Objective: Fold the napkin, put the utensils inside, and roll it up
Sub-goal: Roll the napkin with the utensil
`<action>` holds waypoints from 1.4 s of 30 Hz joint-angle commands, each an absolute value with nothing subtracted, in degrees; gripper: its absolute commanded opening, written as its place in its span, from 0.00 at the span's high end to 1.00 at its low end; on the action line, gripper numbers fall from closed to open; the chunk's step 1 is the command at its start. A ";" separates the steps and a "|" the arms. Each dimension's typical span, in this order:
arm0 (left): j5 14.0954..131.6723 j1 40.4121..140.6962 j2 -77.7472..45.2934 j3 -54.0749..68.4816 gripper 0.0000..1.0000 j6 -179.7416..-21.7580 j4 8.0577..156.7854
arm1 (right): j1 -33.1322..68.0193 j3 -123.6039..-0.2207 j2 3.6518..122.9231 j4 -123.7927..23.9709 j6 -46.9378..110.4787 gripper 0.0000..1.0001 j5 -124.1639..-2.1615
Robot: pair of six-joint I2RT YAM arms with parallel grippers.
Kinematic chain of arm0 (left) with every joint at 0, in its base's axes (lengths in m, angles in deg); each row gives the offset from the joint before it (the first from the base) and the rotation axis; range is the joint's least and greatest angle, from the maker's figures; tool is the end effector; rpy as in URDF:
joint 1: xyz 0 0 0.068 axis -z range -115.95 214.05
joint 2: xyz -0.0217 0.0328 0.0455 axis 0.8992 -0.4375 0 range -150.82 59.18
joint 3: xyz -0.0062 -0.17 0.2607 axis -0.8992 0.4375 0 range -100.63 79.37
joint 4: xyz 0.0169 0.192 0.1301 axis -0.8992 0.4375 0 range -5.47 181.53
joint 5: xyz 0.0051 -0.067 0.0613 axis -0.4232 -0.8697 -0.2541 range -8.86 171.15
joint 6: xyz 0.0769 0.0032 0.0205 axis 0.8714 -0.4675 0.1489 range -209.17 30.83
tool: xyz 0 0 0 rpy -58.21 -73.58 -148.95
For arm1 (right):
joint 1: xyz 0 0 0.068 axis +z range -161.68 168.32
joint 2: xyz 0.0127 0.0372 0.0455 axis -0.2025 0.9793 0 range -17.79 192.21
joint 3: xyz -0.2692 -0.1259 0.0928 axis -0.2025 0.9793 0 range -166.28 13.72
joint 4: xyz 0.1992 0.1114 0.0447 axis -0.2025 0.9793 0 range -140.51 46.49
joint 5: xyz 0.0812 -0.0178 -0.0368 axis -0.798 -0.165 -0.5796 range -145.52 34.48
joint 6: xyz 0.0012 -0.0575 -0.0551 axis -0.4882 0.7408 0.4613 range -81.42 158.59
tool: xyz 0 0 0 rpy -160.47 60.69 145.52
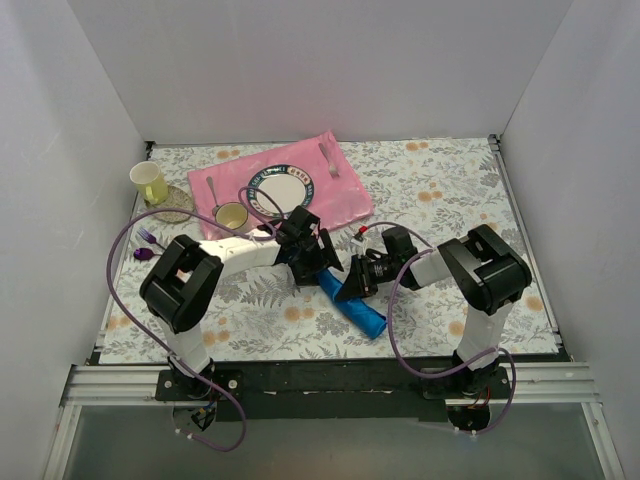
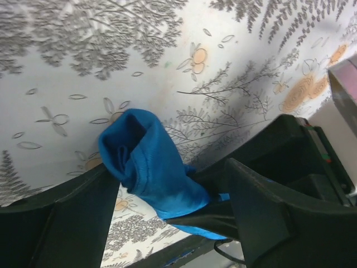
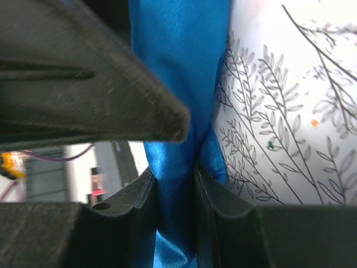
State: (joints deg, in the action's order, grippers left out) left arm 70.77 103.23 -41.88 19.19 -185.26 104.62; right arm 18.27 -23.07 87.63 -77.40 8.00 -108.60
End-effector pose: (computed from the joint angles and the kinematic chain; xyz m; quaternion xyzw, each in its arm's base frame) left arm 0.2618 -0.2293 0.1931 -0.4395 0.8584 -0.2641 0.0140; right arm 0.2504 0.2076 0.1522 -0.1782 0.8174 0.5365 0.1103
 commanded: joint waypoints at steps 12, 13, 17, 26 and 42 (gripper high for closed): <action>72.09 104.84 -47.34 18.02 0.59 -184.80 108.61 | 17.15 -25.21 83.13 -63.81 14.99 0.52 -99.32; 72.09 104.84 -47.34 18.02 0.59 -184.80 108.61 | 17.23 -26.00 81.97 -60.38 16.60 0.50 -97.81; 71.83 104.84 -47.34 18.20 0.60 -184.71 108.34 | 18.20 -30.21 75.12 -43.80 23.81 0.41 -88.59; 71.30 104.84 -47.35 18.46 0.62 -184.36 107.99 | 34.35 -36.20 62.37 -28.54 28.65 0.31 -52.22; 71.04 104.84 -46.99 18.90 0.61 -184.53 107.64 | 53.35 -38.84 73.43 -24.13 29.18 0.27 -26.25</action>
State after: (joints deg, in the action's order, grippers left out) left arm 69.79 104.22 -45.50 17.09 -185.59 105.13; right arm 52.98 -38.90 72.40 -23.48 28.41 -31.14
